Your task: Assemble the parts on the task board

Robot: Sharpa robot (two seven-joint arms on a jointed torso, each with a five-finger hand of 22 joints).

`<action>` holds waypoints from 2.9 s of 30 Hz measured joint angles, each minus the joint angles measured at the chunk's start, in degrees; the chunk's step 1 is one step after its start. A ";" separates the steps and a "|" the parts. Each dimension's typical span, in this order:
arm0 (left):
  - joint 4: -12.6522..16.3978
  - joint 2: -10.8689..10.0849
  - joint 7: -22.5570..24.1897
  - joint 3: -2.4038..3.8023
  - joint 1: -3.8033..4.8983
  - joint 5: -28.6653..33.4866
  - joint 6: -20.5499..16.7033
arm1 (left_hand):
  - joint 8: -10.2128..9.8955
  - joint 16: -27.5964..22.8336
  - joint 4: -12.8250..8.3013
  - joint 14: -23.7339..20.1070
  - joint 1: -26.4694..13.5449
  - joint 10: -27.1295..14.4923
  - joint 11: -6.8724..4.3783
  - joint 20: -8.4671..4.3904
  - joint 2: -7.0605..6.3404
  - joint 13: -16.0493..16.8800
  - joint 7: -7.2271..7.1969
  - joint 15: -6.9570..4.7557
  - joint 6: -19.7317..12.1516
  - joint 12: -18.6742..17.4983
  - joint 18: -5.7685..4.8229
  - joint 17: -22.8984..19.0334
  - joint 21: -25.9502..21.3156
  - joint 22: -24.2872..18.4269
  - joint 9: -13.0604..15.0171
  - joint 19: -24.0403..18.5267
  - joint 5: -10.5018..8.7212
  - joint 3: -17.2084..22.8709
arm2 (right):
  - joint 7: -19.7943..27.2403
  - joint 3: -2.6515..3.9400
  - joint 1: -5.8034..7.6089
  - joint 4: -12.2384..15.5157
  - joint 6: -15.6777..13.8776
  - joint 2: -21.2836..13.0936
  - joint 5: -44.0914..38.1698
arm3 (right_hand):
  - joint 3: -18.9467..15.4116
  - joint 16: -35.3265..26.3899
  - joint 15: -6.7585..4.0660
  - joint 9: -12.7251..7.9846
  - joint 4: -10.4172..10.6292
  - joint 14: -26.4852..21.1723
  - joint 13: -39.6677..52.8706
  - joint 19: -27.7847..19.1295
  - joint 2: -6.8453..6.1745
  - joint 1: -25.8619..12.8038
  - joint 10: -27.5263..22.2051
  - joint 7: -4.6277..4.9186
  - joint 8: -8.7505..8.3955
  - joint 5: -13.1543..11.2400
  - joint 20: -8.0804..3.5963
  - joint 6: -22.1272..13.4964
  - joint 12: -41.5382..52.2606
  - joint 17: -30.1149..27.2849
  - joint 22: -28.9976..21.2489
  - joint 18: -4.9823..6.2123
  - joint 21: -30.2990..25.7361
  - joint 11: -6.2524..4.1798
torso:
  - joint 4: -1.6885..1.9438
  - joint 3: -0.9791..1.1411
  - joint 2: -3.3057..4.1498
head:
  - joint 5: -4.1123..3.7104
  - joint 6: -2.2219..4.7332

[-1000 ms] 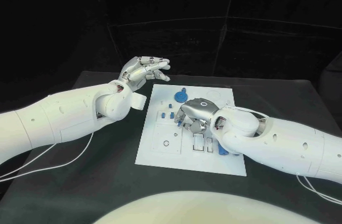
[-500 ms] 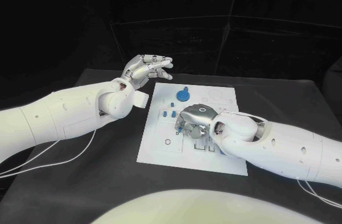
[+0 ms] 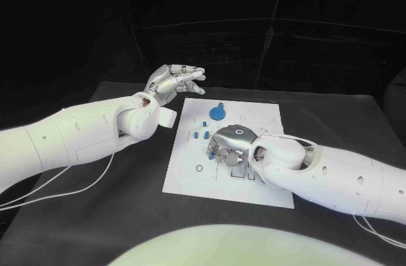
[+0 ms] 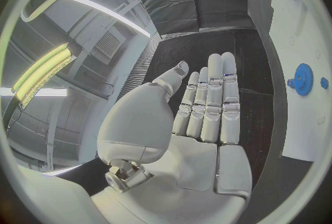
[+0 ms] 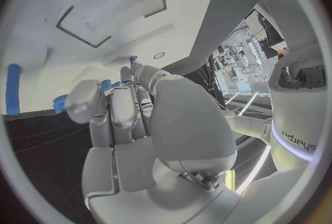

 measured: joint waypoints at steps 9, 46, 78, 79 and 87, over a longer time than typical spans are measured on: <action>-0.21 0.05 -0.19 0.00 0.00 0.00 0.11 | 0.00 0.00 0.00 0.00 0.00 -0.19 0.19 0.00 0.00 0.00 0.19 0.00 -0.19 0.00 0.00 0.00 -0.21 -0.06 0.00 0.00 0.00 0.00 | 0.16 0.00 -0.03 0.02 -0.13 0.00 -0.28 | 0.21 0.00 0.00 -0.01 -0.07 0.00 0.00 0.00 0.00 0.00 0.00 -0.06 0.00 0.00 0.00 -0.06 -0.22 0.00 -0.01 0.00 0.00 0.00 | 0.01 0.02 0.03 | -0.03 -0.10; -0.15 0.13 -0.86 -0.01 0.00 0.02 0.64 | -0.25 -0.56 0.00 0.21 0.00 -0.71 0.29 0.03 0.00 0.00 0.29 0.21 -0.72 0.00 -0.01 -0.05 -0.55 -0.38 -0.03 0.02 0.00 -0.32 | -0.44 0.05 -0.01 -1.78 3.56 1.98 -0.88 | -1.07 -0.19 0.66 -0.22 0.55 -0.02 -0.36 -0.83 -1.93 -4.79 -4.91 1.34 -0.45 0.37 0.83 -2.63 -2.33 -1.15 -1.66 0.00 -0.90 1.53 | 0.07 -0.03 0.02 | 0.08 -0.43; -0.19 0.00 -3.20 -0.24 0.00 0.03 2.82 | -0.38 -1.22 -0.72 -0.10 1.27 -2.65 0.80 0.14 0.70 0.00 0.99 0.51 -1.85 0.47 -0.03 -0.12 -1.30 -1.40 -0.01 0.13 0.00 -0.55 | -1.36 0.29 3.66 7.79 -9.21 -13.51 3.37 | -10.80 -2.78 1.76 -0.21 3.14 -0.10 -0.23 -1.73 -4.45 -12.05 -12.31 1.05 -0.44 8.55 1.73 -11.68 0.76 -5.55 -5.61 0.91 -3.70 1.78 | -0.05 -0.11 -0.08 | -1.38 1.11; -0.19 0.00 -3.20 -0.24 0.00 0.03 2.86 | -0.14 -1.22 -0.72 -0.10 1.27 -2.65 0.80 0.14 0.70 0.00 1.00 0.51 -1.85 0.66 -0.03 -0.11 -1.30 -1.44 0.03 0.13 0.00 -0.55 | -1.35 0.35 4.12 7.80 -9.21 -14.19 3.68 | -12.10 -2.78 1.76 -0.23 3.63 -0.10 -0.23 -1.73 -4.74 -12.33 -13.08 0.95 -0.44 9.23 1.73 -12.17 0.77 -5.55 -5.98 0.91 -4.00 1.78 | -0.06 -0.11 -0.08 | -1.57 1.27; -0.20 0.08 -3.22 -0.36 0.00 0.03 3.24 | 0.22 -1.43 -0.72 -0.10 1.27 -2.65 0.80 0.13 0.70 0.00 0.67 0.51 -1.52 0.90 -0.03 -0.11 -1.30 -1.51 0.12 0.13 0.00 -0.55 | -1.04 0.42 5.99 5.90 -7.69 -17.05 5.33 | -21.44 -2.78 1.76 -0.06 4.33 -0.10 -0.11 -1.73 -2.04 -8.36 -15.47 0.51 -0.44 9.68 1.73 -12.77 3.11 -5.83 -7.41 0.91 -4.85 1.93 | -0.12 -0.05 -0.05 | -2.13 1.55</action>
